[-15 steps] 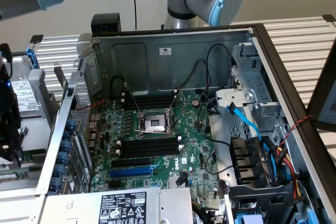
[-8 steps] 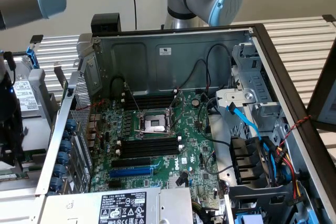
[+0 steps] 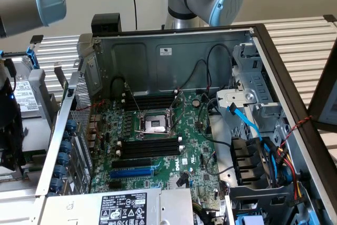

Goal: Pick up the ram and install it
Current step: 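Pick up the ram and move it above insertion slot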

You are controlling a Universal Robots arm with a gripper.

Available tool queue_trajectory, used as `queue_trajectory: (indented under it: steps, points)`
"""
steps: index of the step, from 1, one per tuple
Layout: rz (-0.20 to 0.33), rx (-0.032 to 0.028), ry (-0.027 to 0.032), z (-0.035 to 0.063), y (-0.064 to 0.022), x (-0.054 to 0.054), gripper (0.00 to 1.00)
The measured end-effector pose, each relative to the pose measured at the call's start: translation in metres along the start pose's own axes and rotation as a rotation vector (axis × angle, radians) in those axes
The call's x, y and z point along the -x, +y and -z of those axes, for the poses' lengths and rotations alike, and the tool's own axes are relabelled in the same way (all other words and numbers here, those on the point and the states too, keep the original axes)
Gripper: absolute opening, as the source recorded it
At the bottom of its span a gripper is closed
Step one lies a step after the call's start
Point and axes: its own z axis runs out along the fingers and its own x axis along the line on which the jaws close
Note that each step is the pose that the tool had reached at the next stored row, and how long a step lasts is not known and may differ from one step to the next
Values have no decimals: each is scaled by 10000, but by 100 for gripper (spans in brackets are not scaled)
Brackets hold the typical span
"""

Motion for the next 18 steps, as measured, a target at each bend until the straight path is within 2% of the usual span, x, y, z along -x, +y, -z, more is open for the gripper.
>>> queue_trajectory:
  steps: [10, 18]
  points:
    - [-330, -1, -58, 0, 2, -19, 32]
    - [-385, -1, -63, -1, -1, -30, 32]
